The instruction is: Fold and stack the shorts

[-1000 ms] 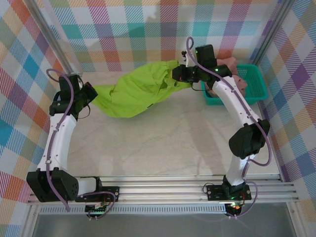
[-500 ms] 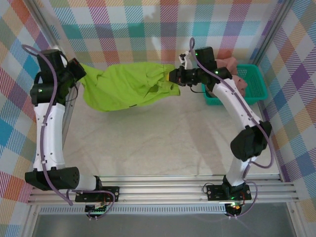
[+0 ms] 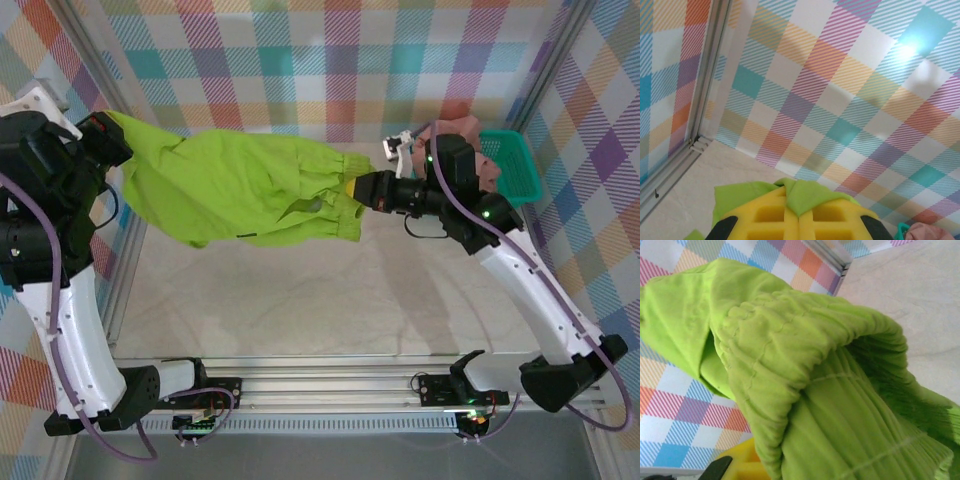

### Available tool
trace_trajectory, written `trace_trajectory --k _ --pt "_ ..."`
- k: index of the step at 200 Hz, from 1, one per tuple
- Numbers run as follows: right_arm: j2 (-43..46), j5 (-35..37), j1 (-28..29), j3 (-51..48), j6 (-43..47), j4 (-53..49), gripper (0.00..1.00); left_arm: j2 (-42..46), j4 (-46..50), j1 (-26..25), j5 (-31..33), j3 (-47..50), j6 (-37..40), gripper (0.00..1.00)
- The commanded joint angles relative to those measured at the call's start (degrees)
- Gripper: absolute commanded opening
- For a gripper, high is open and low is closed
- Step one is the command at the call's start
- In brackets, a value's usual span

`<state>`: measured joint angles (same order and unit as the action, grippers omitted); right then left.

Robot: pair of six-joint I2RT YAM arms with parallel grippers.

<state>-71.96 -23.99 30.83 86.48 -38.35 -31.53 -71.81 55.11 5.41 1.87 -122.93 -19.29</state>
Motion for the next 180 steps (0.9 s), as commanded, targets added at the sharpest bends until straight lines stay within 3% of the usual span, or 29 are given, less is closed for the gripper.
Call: trace_trajectory --k 1,32,46,60,73,82,91,107,121,137,156,180 --pt "1.0 7.3 0.3 -2.1 -5.7 1.1 0.06 -3.3 3.3 0.8 1.4 -0.8 1.9 0.00" --pt "-3.8 11.0 0.0 -4.8 -8.6 1.5 0.09 -11.2 2.2 0.8 -4.2 6.1 1.6 0.00" --pt "-8.0 9.5 -1.3 -6.2 -11.2 5.0 0.16 -15.2 -2.4 0.7 -6.9 11.7 0.4 0.09" --pt "-13.8 5.7 -4.0 -5.7 -14.4 8.7 0.25 -20.6 -8.2 0.7 -9.1 15.9 -0.8 0.21" --pt "-20.2 4.1 -6.5 -1.9 -15.2 10.0 0.46 -27.7 -10.9 0.7 -10.6 15.0 -1.3 0.30" --pt "-24.6 3.2 -8.0 2.3 -15.0 9.5 0.61 -33.5 -11.1 0.8 -13.1 11.9 -1.8 0.51" --pt "-28.5 2.5 -9.2 6.8 -14.4 8.0 0.68 -39.0 -10.5 0.8 -17.6 6.8 -1.5 0.69" --pt "-32.4 2.5 -9.8 13.8 -10.7 4.5 0.76 -44.4 -7.9 0.6 -23.1 -1.8 -2.5 0.75" --pt "-31.8 1.0 -9.0 14.0 -7.7 5.3 0.78 -42.5 -6.5 -0.3 -22.7 -3.6 -1.4 0.82" --pt "-29.7 0.9 -7.5 11.3 -3.9 4.6 0.83 -36.1 -4.7 -1.3 -18.3 1.5 0.5 0.92" --pt "-28.4 3.1 -5.4 7.7 3.8 0.6 0.83 -25.8 -7.7 -1.4 -14.1 18.1 -1.5 0.93" --pt "-28.2 7.3 -4.3 2.6 9.8 -1.8 0.83 -14.0 -13.0 -1.6 -5.6 39.8 -9.0 0.86"
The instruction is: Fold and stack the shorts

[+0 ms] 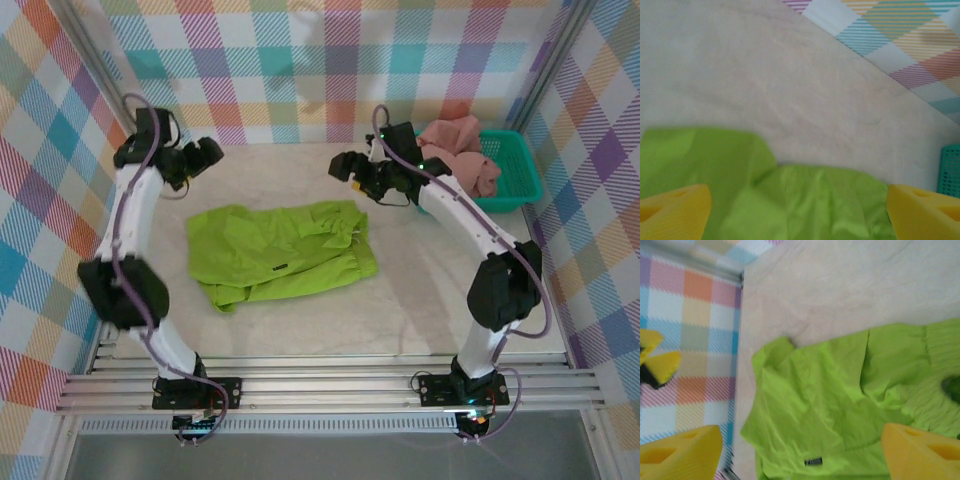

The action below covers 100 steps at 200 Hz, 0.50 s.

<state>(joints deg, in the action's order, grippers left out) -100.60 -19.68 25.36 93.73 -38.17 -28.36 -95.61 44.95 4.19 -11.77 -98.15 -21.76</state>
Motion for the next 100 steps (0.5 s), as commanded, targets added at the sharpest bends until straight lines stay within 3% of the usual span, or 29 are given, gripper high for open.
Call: trace_trajectory --k 1,25,53,100 --pt "0.4 3.2 1.2 -4.8 9.8 -5.1 0.83 10.1 -2.9 -0.4 8.3 15.8 -6.7 0.86" --pt "0.1 7.5 1.3 -7.5 11.4 -6.5 0.80 18.6 -3.1 -2.1 15.5 29.6 -13.5 0.84" --pt "0.0 9.0 1.3 -10.3 11.0 -5.0 0.77 21.9 -0.5 -7.4 24.7 37.6 -18.2 0.87" --pt "0.5 11.2 1.2 -13.3 10.7 -4.4 0.73 20.7 -0.4 -8.6 28.7 44.4 -20.6 0.78"
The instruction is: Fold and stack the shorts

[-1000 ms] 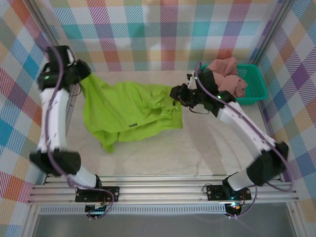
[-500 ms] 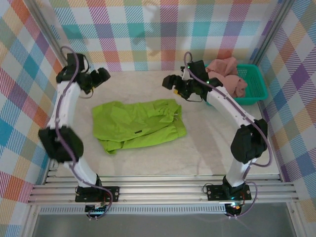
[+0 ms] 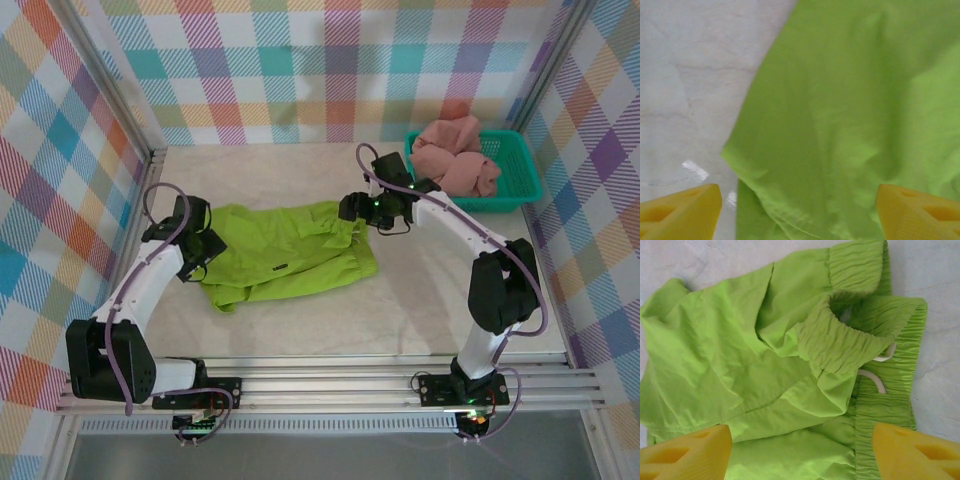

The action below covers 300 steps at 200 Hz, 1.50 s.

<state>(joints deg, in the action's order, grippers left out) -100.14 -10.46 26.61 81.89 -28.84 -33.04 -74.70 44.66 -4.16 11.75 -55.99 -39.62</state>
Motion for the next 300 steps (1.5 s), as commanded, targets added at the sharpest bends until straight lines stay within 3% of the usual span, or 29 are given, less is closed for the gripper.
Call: trace_trajectory --k 1,33,85,123,158,209,253,300 --pt "0.1 2.0 0.0 -1.5 1.5 0.3 0.73 -0.2 -0.2 -0.2 5.2 2.2 -2.7 0.78" --pt "0.6 2.5 0.0 -2.7 1.6 1.0 0.72 -3.0 -4.1 -0.1 5.2 4.3 -1.3 0.70" --pt "0.1 2.8 -0.1 -3.2 2.3 1.8 0.70 -6.8 -9.7 -0.2 1.7 6.0 -1.4 0.40" --pt "-0.2 3.5 -0.1 -2.6 3.8 2.3 0.70 -8.0 -9.5 -0.2 2.6 6.2 -0.8 0.29" --pt "-2.2 5.1 0.1 0.7 9.2 0.6 0.69 -6.3 -9.0 -0.1 3.6 6.2 0.7 0.00" --pt "-8.5 11.9 2.2 9.7 21.0 -4.6 0.67 -4.2 -8.6 -0.2 1.5 4.9 0.9 0.00" --pt "-15.6 16.6 2.2 19.0 23.6 -9.3 0.62 -3.5 -8.6 -0.2 0.2 4.4 1.2 0.00" --pt "-21.1 17.0 2.2 24.3 23.6 -11.3 0.53 -3.6 -9.1 -0.3 -1.2 4.3 1.4 0.00"
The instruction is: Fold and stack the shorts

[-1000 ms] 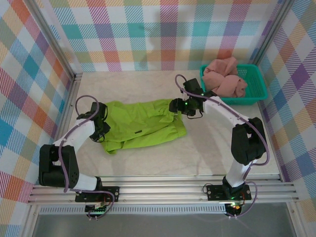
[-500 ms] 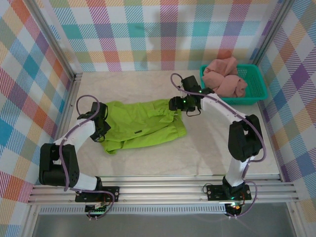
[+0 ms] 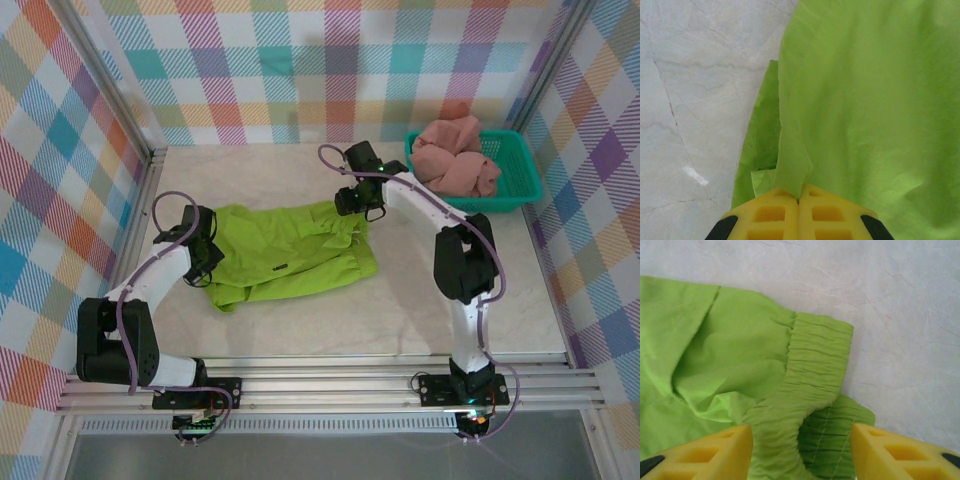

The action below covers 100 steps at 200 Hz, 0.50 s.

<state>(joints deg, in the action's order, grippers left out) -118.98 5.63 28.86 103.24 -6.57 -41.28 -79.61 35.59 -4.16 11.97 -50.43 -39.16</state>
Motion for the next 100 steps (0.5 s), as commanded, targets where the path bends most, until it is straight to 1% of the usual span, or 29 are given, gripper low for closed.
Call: trace_trajectory --k 1,23,53,65,89,100 --pt "-2.3 0.7 0.0 3.0 1.3 -3.1 0.53 1.2 -0.1 -0.2 -1.5 -1.2 1.0 0.00" --pt "-3.5 -2.4 0.0 4.6 1.3 -3.8 0.46 1.1 -0.3 -0.2 -1.6 -1.0 0.9 0.00" --pt "-3.7 -4.8 0.0 5.4 -0.4 -6.7 0.29 1.4 -0.2 -0.3 -2.1 -1.1 0.9 0.00" --pt "-3.2 -5.2 0.0 5.1 -1.2 -8.0 0.26 1.6 -0.3 -0.2 -2.4 -1.0 0.8 0.00" --pt "-0.7 -6.7 -0.1 3.2 -3.5 -8.1 0.06 2.4 0.0 -0.2 -3.2 -1.4 0.7 0.00" --pt "1.5 -7.7 -0.2 1.9 -4.7 -6.8 0.00 3.2 0.5 -0.2 -3.2 -2.1 0.8 0.00"
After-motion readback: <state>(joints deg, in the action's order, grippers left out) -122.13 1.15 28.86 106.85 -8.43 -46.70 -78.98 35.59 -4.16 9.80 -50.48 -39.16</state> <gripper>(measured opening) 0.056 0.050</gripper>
